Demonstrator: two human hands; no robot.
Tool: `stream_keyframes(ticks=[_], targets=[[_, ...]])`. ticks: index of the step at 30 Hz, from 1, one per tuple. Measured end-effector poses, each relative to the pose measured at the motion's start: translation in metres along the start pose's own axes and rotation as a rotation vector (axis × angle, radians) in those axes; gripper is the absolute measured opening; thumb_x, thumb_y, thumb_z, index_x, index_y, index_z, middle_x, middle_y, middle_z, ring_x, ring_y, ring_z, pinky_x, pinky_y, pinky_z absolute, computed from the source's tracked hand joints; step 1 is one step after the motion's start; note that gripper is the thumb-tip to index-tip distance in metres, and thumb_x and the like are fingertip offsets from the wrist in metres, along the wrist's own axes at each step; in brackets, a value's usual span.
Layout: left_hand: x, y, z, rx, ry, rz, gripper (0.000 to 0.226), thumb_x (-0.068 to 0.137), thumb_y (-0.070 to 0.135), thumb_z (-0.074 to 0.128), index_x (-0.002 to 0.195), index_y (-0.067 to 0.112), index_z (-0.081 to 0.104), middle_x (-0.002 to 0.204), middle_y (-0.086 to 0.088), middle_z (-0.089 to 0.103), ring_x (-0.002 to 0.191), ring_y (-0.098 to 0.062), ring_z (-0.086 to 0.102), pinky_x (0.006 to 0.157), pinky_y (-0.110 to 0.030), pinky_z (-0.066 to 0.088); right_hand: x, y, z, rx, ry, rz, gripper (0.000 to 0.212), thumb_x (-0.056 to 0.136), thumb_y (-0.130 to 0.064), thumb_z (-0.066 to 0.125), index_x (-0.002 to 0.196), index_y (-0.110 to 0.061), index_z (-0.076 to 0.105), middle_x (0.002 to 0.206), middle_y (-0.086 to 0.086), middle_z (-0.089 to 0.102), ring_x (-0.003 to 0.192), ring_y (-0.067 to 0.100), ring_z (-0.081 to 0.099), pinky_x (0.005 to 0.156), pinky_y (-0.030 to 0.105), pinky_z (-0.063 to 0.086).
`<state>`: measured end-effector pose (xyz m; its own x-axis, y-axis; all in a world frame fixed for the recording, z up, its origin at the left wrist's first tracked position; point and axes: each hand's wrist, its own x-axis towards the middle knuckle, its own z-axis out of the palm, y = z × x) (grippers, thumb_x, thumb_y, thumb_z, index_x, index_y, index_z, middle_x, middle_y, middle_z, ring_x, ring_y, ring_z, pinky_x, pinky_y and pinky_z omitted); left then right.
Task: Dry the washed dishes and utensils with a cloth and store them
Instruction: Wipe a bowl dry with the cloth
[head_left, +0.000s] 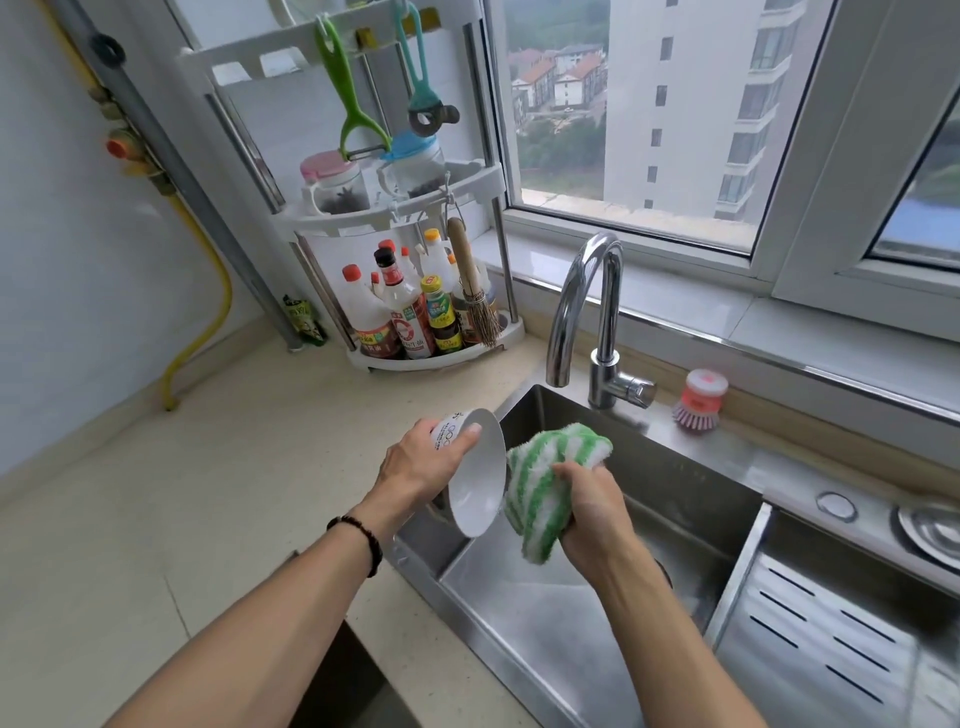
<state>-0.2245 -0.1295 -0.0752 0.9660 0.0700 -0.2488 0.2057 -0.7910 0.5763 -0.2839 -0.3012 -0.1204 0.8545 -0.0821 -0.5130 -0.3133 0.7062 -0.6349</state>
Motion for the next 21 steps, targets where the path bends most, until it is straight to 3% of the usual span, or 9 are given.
stream_keyframes(ticks=[3, 6, 8, 10, 12, 14, 18, 20, 21], targets=[[0.000, 0.000, 0.002, -0.142, -0.031, -0.045, 0.057, 0.087, 0.075, 0.048, 0.102, 0.021, 0.056, 0.098, -0.005, 0.063, 0.088, -0.026, 0.063, 0.072, -0.038, 0.053, -0.009, 0.001, 0.019, -0.230, -0.194, -0.116, 0.066, 0.082, 0.007, 0.053, 0.143, -0.016, 0.043, 0.135, 0.012, 0.057, 0.124, 0.029, 0.056, 0.110, 0.053, 0.042], [-0.003, 0.006, 0.005, -0.291, -0.045, -0.078, 0.076, 0.070, 0.088, 0.041, 0.096, 0.019, 0.061, 0.096, -0.009, 0.067, 0.090, -0.031, 0.066, 0.085, -0.046, 0.054, -0.026, 0.017, 0.040, -0.658, -0.503, -0.139, 0.072, 0.073, 0.000, 0.067, 0.138, -0.021, 0.045, 0.127, 0.001, 0.061, 0.119, 0.016, 0.059, 0.109, 0.039, 0.047], [-0.004, 0.008, 0.002, -0.275, -0.045, -0.052, 0.074, 0.071, 0.084, 0.039, 0.095, 0.018, 0.062, 0.097, -0.009, 0.067, 0.094, -0.030, 0.065, 0.094, -0.049, 0.051, -0.026, 0.031, 0.042, -1.016, -0.637, -0.206, 0.081, 0.073, -0.016, 0.074, 0.145, -0.020, 0.038, 0.133, -0.002, 0.057, 0.121, 0.015, 0.057, 0.109, 0.036, 0.046], [-0.005, 0.006, -0.002, -0.286, -0.071, -0.047, 0.072, 0.071, 0.085, 0.039, 0.095, 0.022, 0.064, 0.099, -0.008, 0.069, 0.094, -0.030, 0.067, 0.093, -0.051, 0.053, -0.015, 0.036, 0.031, -1.479, -0.651, -0.371, 0.092, 0.074, -0.027, 0.077, 0.152, -0.016, 0.029, 0.155, 0.004, 0.038, 0.137, 0.022, 0.043, 0.117, 0.038, 0.036], [-0.007, 0.004, -0.004, -0.283, -0.087, -0.018, 0.068, 0.075, 0.082, 0.040, 0.098, 0.023, 0.065, 0.098, -0.007, 0.070, 0.092, -0.029, 0.068, 0.088, -0.051, 0.055, -0.004, 0.037, 0.019, -1.907, -0.623, -0.521, 0.092, 0.080, -0.024, 0.075, 0.155, -0.012, 0.024, 0.168, 0.006, 0.003, 0.153, 0.024, 0.014, 0.125, 0.039, 0.018], [-0.008, 0.002, -0.001, -0.267, -0.025, 0.030, 0.062, 0.080, 0.077, 0.040, 0.099, 0.024, 0.066, 0.095, -0.003, 0.070, 0.090, -0.025, 0.067, 0.085, -0.045, 0.056, -0.001, 0.037, 0.021, -1.932, -0.591, -0.503, 0.094, 0.081, -0.027, 0.074, 0.157, -0.013, 0.021, 0.168, 0.007, -0.010, 0.155, 0.024, 0.001, 0.127, 0.041, 0.008], [-0.016, 0.007, 0.003, -0.317, 0.203, 0.038, 0.060, 0.084, 0.071, 0.042, 0.095, 0.019, 0.069, 0.089, -0.001, 0.070, 0.087, -0.022, 0.064, 0.077, -0.037, 0.050, -0.017, 0.031, 0.042, -1.278, -0.650, -0.280, 0.097, 0.063, -0.045, 0.080, 0.149, -0.025, 0.039, 0.153, 0.000, 0.042, 0.138, 0.021, 0.042, 0.117, 0.042, 0.035], [-0.013, 0.003, -0.003, -0.285, 0.125, 0.086, 0.060, 0.084, 0.071, 0.042, 0.095, 0.018, 0.069, 0.088, -0.003, 0.071, 0.086, -0.024, 0.066, 0.080, -0.040, 0.052, -0.018, 0.025, 0.033, -1.388, -0.729, -0.383, 0.081, 0.070, -0.034, 0.080, 0.142, -0.020, 0.047, 0.151, -0.001, 0.043, 0.131, 0.016, 0.044, 0.115, 0.039, 0.037], [-0.012, 0.000, -0.007, -0.276, 0.060, 0.100, 0.059, 0.083, 0.072, 0.043, 0.094, 0.020, 0.069, 0.088, -0.003, 0.072, 0.086, -0.024, 0.068, 0.080, -0.042, 0.054, -0.015, 0.023, 0.026, -1.623, -0.737, -0.512, 0.074, 0.075, -0.029, 0.079, 0.141, -0.016, 0.047, 0.158, 0.003, 0.035, 0.137, 0.020, 0.039, 0.118, 0.042, 0.032]])
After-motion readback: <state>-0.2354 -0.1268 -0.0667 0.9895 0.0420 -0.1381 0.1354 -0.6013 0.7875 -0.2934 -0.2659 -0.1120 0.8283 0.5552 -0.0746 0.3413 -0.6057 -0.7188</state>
